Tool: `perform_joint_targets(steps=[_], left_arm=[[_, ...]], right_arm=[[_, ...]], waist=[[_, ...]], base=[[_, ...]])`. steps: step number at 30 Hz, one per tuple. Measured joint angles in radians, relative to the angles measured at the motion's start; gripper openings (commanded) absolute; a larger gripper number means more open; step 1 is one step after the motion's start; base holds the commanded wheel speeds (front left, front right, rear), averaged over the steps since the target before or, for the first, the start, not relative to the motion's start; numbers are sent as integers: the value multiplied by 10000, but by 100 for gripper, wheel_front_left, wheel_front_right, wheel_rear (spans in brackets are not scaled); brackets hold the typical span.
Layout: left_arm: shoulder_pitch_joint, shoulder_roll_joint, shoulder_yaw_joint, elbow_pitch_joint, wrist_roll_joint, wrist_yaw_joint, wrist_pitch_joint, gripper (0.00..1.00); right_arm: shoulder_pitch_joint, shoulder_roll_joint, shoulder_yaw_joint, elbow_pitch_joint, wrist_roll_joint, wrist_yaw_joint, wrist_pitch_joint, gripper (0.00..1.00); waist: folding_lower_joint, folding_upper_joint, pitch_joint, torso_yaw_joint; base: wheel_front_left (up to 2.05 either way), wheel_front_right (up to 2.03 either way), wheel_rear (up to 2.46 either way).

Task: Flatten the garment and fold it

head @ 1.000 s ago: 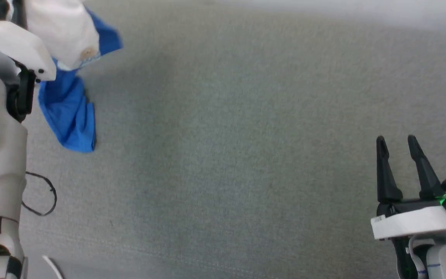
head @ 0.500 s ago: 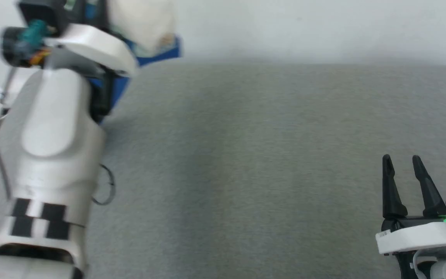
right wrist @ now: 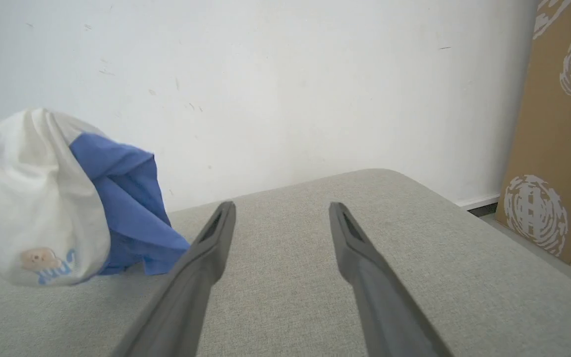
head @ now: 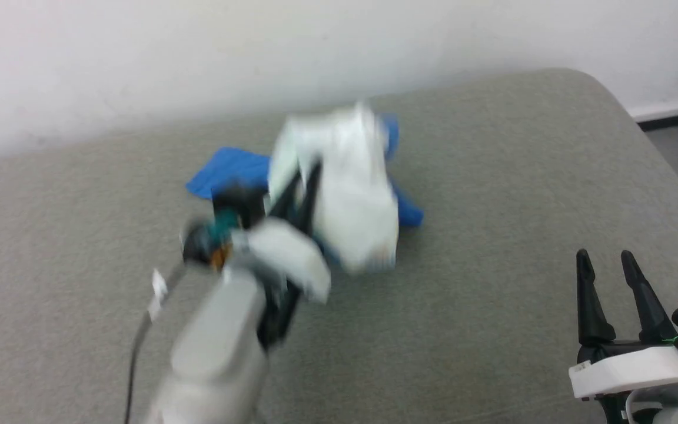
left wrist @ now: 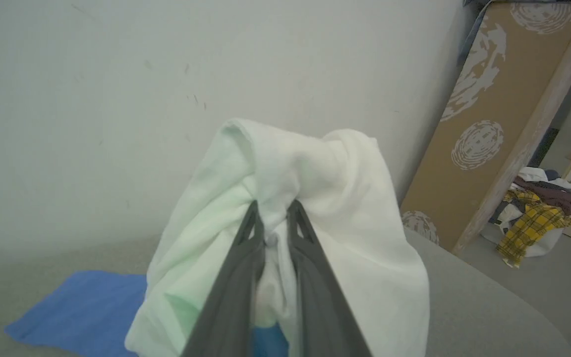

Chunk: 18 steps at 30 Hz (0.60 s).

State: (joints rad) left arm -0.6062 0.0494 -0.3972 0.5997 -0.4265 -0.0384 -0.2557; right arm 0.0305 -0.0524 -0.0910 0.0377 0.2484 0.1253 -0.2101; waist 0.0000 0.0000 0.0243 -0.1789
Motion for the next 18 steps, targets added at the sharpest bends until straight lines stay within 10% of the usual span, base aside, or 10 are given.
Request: perform_joint_targets(steps=[8, 11, 18], left_arm=[[2732, 10, -1515, 491, -817, 420, -4, 0], [3189, -2, -2065, 305, -926, 456, -8, 100], [3867, -2, -1189, -2892, -468, 941, -13, 100]], right_arm=[[-6, 8, 320, 117, 81, 0, 69, 100], [-12, 0, 424, 205, 79, 0, 71, 100], [-7, 4, 493, 226, -31, 0, 157, 100]], waist=[[2, 0, 427, -270], [2, 0, 422, -166], [1, 0, 153, 105]], base=[[0, 0, 0], [0, 0, 0], [0, 0, 0]])
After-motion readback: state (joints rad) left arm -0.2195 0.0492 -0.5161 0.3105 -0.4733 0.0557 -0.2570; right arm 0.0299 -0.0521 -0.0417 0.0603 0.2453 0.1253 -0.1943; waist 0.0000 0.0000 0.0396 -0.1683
